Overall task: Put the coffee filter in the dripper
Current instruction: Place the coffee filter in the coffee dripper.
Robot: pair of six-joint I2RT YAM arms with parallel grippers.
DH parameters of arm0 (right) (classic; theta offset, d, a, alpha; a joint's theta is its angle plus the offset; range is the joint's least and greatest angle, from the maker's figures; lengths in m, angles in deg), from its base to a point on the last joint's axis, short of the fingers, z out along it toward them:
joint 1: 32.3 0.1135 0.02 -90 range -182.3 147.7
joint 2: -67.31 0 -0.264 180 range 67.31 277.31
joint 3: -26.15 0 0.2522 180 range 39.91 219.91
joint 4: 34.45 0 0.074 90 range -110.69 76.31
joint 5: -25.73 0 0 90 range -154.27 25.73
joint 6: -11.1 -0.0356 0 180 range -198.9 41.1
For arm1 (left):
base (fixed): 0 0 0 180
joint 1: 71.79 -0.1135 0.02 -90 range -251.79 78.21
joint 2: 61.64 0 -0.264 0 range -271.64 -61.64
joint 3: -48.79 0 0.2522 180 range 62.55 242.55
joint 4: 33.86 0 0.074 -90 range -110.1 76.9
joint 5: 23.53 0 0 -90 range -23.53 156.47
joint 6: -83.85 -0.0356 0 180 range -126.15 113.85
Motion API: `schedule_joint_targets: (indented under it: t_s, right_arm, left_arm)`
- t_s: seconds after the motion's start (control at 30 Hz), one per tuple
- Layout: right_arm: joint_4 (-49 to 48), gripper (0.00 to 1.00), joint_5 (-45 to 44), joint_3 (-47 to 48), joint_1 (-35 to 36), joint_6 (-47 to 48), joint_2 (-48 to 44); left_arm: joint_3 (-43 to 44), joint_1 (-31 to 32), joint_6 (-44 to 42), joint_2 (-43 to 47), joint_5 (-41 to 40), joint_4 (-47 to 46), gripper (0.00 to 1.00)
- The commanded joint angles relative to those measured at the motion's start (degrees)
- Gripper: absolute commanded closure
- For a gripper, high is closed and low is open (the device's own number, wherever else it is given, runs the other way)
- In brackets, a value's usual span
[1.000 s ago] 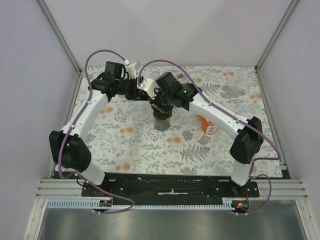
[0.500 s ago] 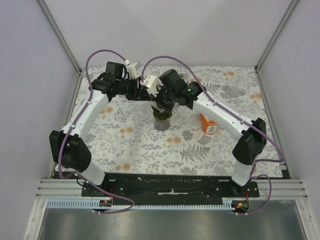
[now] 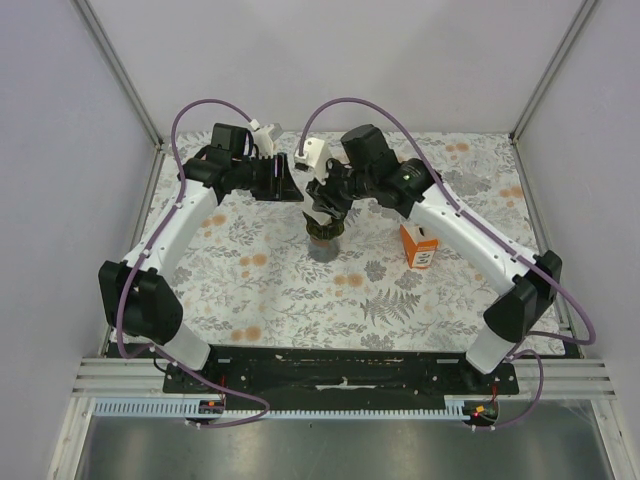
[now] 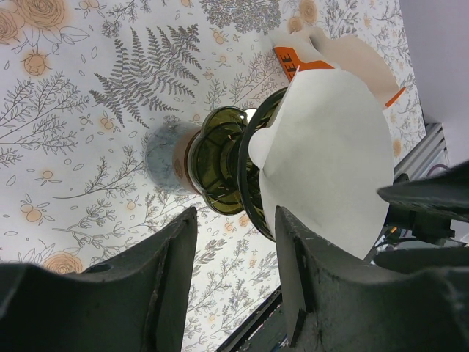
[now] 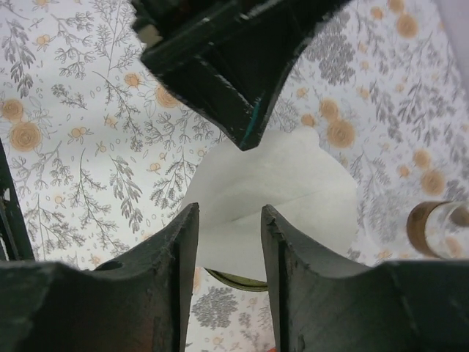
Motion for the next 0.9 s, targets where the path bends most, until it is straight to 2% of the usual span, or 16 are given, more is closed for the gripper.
schedule_joint_targets:
  t_s: [0.0,0.1,0.2,0.3,0.4,0.63,0.87]
  right_arm:
    - [-3.6,0.50,6.8,-1.4,0.1,11.8,-5.6]
    - [-3.7,0.47,3.6,-1.2,-0.1,13.9,-5.4]
    - [-2.2,0.48,0.8,3.5,-2.7,7.0,-3.1]
    - [-2.7,0.42,1.6,4.4,-5.1,0.6,-2.6]
    - [-3.4,0.36,-1.3,3.6,-6.1,-3.0,-2.0]
    - [-3.0,0.36,-9.1,3.7,-7.0,-9.0,2.4]
    - [-1.1,0.35,-9.4,5.3,-7.2,-12.9,6.4]
  left_arm:
    - [1.9,0.2,-1.3,1.2,0.8,-0.7,0.47]
    - [2.0,0.2,-1.4,1.2,0.7,-0.7,0.47]
    - [2.6,0.2,-1.5,1.3,0.6,-0.4,0.47]
    - [3.4,0.2,-1.8,1.2,0.6,-0.1,0.45]
    - [4.2,0.1,-1.9,1.0,0.7,0.3,0.43]
    - [4.7,0.2,-2.1,1.1,0.2,0.2,0.40]
    - [5.9,2.2,-2.3,-0.9,-3.6,-2.4,0.38]
